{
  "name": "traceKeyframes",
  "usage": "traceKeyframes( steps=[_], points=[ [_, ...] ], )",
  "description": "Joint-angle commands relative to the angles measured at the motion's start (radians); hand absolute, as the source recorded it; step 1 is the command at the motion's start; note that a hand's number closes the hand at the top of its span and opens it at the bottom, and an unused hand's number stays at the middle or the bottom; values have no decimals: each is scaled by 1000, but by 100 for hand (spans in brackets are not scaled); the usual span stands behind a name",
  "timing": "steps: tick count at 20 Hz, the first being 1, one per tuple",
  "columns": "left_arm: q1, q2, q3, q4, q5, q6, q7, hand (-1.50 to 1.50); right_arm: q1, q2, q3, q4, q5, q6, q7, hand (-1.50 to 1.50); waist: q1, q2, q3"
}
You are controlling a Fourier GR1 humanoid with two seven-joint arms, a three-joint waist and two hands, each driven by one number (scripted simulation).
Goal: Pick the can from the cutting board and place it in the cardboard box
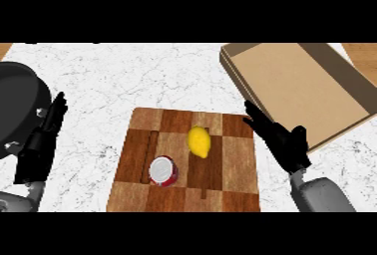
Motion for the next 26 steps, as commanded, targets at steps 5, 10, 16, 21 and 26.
traceKeyframes(
  steps=[5,10,16,21,26],
  points=[
    [-83,39,-36,-34,-27,-125,-38,0,-191,-27,-109,-355,170,-259,51,-150,-54,-48,1],
    [-110,34,-44,-57,31,-236,-47,0,-190,-185,-30,-541,438,-302,305,-150,-40,-35,2],
    [-113,-10,-63,-22,10,-279,-96,0,-150,-243,180,-698,690,-200,394,-150,3,-21,5],
    [-154,2,-36,-14,15,-314,-60,0,-228,-226,340,-759,808,-36,615,-150,13,-20,5],
    [-168,-51,-68,-31,2,-295,-30,0,-369,-227,398,-733,686,244,810,-150,23,-20,4]
  ],
)
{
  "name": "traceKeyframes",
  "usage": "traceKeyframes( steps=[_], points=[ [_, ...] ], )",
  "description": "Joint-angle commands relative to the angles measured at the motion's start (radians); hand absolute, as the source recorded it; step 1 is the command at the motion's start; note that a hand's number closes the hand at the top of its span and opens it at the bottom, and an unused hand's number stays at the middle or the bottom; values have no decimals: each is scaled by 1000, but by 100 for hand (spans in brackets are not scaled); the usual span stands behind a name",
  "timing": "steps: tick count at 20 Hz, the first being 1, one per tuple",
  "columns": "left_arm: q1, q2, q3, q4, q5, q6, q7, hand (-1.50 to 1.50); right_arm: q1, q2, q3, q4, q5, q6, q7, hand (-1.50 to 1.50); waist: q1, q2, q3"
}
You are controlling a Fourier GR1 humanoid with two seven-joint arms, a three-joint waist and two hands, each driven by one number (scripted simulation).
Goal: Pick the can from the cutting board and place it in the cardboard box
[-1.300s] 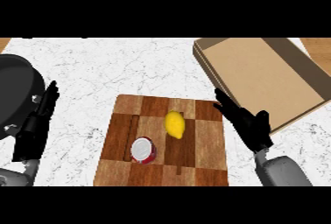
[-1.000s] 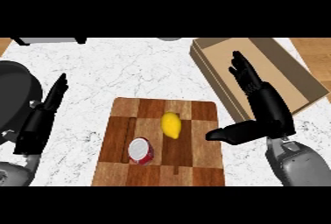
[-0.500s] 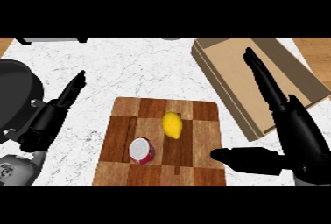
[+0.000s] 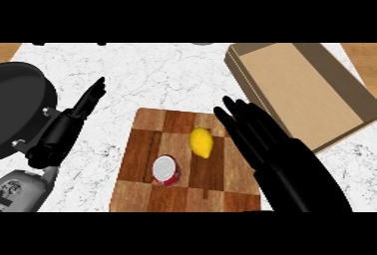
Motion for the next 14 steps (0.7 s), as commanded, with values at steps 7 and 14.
traceKeyframes(
  steps=[7,14],
  points=[
    [-28,-4,15,22,-13,-33,6,0,-309,269,181,198,-95,334,421,-150,17,0,-2],
    [1,-30,9,-27,-14,-21,28,0,-397,450,198,410,-133,345,537,-150,22,-4,0]
  ],
)
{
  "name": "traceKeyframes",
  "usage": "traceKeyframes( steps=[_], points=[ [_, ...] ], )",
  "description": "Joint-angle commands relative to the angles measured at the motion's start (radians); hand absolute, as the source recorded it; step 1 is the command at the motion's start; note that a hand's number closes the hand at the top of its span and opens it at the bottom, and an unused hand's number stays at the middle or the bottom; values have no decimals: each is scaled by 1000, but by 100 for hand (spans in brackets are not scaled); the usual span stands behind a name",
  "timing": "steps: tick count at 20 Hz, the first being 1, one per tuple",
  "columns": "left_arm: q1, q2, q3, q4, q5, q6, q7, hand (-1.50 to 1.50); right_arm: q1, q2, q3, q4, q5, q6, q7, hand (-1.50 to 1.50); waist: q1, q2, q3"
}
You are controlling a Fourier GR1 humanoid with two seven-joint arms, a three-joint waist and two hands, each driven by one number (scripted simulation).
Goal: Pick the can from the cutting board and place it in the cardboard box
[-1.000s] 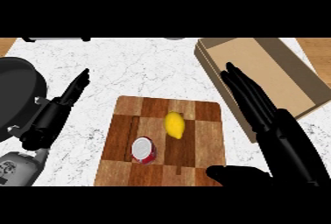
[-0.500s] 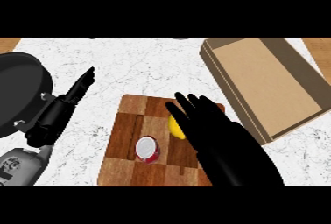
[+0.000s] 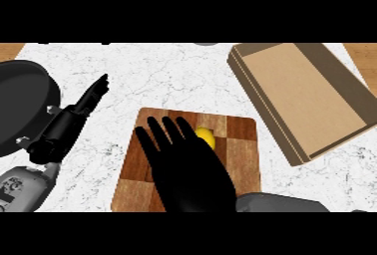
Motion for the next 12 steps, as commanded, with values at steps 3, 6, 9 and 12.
traceKeyframes(
  steps=[3,6,9,12],
  points=[
    [11,2,18,18,-7,-16,-26,0,-65,166,69,154,-14,52,301,-150,-2,0,1],
    [33,12,32,9,1,-31,-34,0,-70,168,95,156,-37,21,334,-150,-1,0,1],
    [0,15,44,3,3,-44,-1,0,-93,169,80,183,-52,40,333,-150,-10,1,3],
    [21,13,57,33,2,-58,-41,0,-104,170,105,225,-6,18,322,-150,-8,2,2]
  ],
)
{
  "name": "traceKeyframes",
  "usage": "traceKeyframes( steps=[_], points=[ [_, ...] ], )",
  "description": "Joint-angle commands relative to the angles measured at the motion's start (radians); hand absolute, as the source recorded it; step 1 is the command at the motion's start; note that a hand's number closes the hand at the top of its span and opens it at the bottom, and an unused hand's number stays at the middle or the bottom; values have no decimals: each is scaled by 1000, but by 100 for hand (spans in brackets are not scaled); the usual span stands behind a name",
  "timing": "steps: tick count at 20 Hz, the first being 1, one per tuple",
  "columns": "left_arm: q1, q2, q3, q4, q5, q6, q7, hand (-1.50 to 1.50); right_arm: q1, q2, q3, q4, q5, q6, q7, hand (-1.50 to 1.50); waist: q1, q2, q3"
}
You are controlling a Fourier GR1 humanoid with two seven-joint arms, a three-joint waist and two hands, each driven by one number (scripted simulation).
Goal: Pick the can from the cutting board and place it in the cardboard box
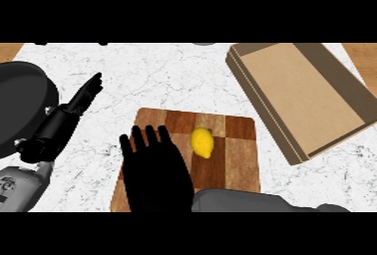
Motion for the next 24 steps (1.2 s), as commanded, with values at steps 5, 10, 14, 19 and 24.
traceKeyframes(
  steps=[5,10,14,19,24],
  points=[
    [11,-27,7,-11,-12,-3,10,0,-39,37,49,66,47,-6,237,-150,4,1,1],
    [9,-58,-12,-15,-52,18,21,0,-45,38,39,176,47,-4,175,-150,9,5,1],
    [47,-43,7,16,-53,-13,-39,0,-1,38,72,157,82,27,210,-150,-1,2,1],
    [-7,-23,63,66,-29,-76,-52,0,20,38,118,197,91,-42,175,-150,1,7,1],
    [20,-39,71,31,-44,-71,-23,0,30,38,95,201,82,-56,144,-150,7,7,2]
  ],
)
